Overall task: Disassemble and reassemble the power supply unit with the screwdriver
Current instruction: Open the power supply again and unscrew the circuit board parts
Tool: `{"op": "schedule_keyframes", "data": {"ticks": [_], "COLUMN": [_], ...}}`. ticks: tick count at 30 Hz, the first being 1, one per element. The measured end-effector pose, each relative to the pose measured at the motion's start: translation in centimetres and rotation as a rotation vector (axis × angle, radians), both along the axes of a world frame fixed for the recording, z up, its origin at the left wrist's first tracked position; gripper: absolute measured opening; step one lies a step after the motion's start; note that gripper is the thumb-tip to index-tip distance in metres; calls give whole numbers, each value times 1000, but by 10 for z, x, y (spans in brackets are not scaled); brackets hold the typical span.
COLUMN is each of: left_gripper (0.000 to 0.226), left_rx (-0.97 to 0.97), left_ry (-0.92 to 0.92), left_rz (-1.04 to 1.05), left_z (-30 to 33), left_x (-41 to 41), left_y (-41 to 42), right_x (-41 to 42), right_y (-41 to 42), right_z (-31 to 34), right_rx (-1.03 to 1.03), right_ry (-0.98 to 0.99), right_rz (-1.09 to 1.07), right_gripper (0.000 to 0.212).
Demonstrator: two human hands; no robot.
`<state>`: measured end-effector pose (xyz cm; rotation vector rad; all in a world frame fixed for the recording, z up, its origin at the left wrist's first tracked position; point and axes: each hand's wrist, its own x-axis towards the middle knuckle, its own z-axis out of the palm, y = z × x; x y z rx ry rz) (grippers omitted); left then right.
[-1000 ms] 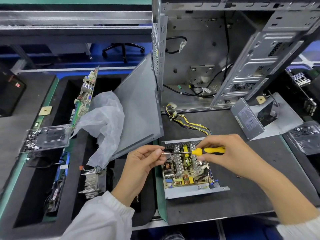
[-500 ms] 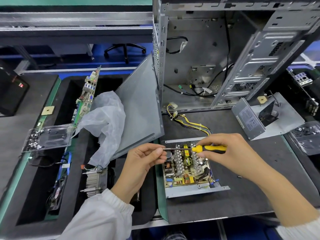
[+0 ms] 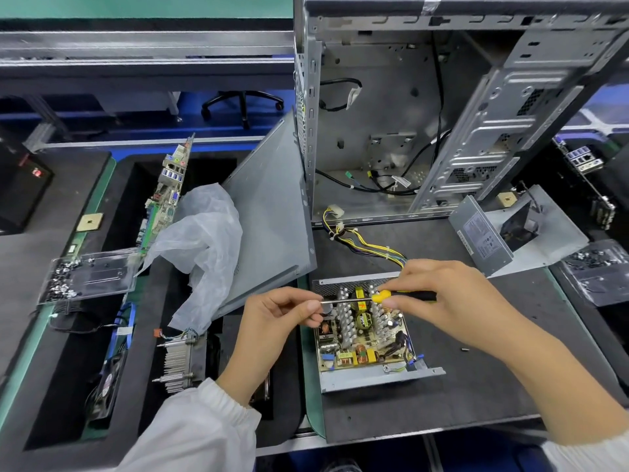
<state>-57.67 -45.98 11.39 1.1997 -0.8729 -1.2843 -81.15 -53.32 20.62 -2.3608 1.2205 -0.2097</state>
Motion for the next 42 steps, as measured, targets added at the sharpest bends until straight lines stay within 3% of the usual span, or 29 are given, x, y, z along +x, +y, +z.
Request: {"op": "schedule_keyframes", "data": {"ticks": [3,6,10,16,19,22,25,27,32,36,42], "left_gripper": [12,13,14,17,38,55,43,33,20,19,18], "left_rx": [-29,-49,-70,-44,-18,34,73,84,134,139,196], "left_ry": [-17,-1,47,144,142,-54,-557,-758,-802,-966,-1067], "left_rz": [26,36,12,36,-24,-107,-145,-113,-37,-76,-100], "left_z": [-1,0,0,-7,-11,-12,-18,-24,-32,-37,-38], "left_x": [-3,-1,-4,-12,-5,9,22,22,8,1,-4], "left_y": [0,1,4,7,5,3,2,0,-14,-19,-25], "right_x": [4,0,-2,2,3,2,14,29,61,75,89], "right_y": [-1,-3,-9,-10,-12,-14,-16,-17,-18,-22,-27], "right_z": [2,9,19,19,23,32,35,34,20,8,2], "right_rx": [83,282,437,422,370,246,47,-57,-140,-135,-111], "right_ry": [-79,-172,-371,-451,-451,-371,-211,-132,-20,109,258], "right_rz": [16,7,-91,-181,-198,-193,-111,-20,163,206,256], "right_gripper": [21,25,9,23,16,8,9,9,10,14,19]}}
